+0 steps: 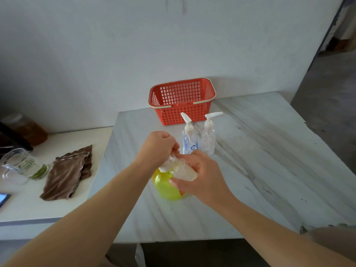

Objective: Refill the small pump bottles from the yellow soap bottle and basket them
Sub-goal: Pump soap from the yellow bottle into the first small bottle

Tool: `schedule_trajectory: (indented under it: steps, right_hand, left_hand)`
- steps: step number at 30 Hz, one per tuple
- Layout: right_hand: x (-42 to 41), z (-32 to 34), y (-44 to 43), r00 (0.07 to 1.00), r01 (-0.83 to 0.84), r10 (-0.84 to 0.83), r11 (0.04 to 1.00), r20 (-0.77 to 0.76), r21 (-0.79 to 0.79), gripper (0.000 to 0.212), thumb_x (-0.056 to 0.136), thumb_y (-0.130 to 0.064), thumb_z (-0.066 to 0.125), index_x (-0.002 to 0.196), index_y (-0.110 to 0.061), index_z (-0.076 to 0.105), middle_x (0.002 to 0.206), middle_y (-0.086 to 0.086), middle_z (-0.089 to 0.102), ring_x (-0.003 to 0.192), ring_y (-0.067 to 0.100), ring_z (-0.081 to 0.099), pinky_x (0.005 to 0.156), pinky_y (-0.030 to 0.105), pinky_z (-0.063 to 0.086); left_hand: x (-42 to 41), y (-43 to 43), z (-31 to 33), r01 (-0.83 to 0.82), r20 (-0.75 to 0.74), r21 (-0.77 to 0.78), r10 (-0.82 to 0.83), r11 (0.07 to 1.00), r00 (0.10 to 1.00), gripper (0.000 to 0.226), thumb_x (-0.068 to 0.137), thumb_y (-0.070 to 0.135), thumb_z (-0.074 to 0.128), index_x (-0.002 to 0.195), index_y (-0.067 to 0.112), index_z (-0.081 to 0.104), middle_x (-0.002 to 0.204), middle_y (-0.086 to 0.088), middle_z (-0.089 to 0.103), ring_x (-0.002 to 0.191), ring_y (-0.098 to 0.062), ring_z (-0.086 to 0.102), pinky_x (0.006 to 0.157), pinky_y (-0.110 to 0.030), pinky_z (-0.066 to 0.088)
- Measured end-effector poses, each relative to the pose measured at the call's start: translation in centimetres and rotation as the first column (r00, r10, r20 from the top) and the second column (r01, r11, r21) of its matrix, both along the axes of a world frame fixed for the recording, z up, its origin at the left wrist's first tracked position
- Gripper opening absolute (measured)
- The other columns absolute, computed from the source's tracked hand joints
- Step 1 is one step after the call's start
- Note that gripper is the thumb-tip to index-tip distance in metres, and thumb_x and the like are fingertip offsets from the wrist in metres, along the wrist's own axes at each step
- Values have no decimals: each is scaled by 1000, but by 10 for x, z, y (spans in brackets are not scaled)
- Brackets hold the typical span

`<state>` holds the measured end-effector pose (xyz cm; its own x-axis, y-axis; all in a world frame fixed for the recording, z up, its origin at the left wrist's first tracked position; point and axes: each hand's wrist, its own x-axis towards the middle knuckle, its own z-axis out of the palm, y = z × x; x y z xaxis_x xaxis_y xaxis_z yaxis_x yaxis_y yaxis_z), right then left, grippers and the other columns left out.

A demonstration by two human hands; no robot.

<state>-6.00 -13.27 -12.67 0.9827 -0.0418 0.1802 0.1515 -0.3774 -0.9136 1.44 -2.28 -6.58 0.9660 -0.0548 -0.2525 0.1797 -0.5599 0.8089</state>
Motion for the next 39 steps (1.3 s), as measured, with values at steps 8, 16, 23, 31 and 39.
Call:
schedule_trajectory:
  steps: [8, 16, 23, 31, 39]
  right_hand:
    - [1, 1, 2, 1000, -1, 1, 1000, 4, -8, 58, 54, -59, 64, 108, -39, 67, 78, -12, 49, 79, 3, 54, 69, 9, 39]
    - [-2, -3, -1, 1000, -12, 12, 1000, -14, -19, 61, 53, -61, 63, 110, -38, 68, 79, -9, 48, 76, 7, 52, 67, 10, 38]
    - [0, 3, -2, 1000, -8, 8, 1000, -9, -6, 62, 52, -61, 62, 109, -37, 68, 76, -12, 46, 76, 3, 52, 66, 9, 37]
    - [1, 2, -1, 1000, 4, -4, 1000, -1, 1, 59, 50, -60, 62, 105, -38, 68, 78, -11, 47, 76, 2, 52, 67, 9, 39]
    - [-2, -1, -1, 1000, 3, -3, 1000, -10, -25, 66, 50, -63, 59, 109, -34, 69, 77, -13, 48, 80, 2, 51, 70, 8, 38]
  left_hand:
    - [2, 2, 4, 23, 58, 49, -26, 999, 998, 27, 82, 4, 43, 66, 9, 64, 67, -6, 70, 73, -27, 64, 84, -45, 53]
    - [-1, 0, -5, -15, 5, -27, 15, 1000, 1000, 29, 82, 1, 40, 64, 7, 62, 66, -11, 68, 66, -26, 63, 79, -41, 54]
    - [-2, 0, 1, -32, 8, -45, 33, 998, 999, 24, 82, 3, 46, 68, 6, 65, 68, -10, 69, 66, -24, 63, 80, -40, 54]
    - [0, -1, 3, -14, 33, -1, 15, 1000, 999, 26, 83, 3, 44, 68, 6, 64, 69, -10, 69, 69, -24, 64, 82, -38, 53]
    - [-2, -1, -4, -14, 27, 0, 14, 1000, 1000, 27, 83, 2, 41, 69, 6, 64, 66, -8, 69, 64, -23, 63, 72, -35, 53]
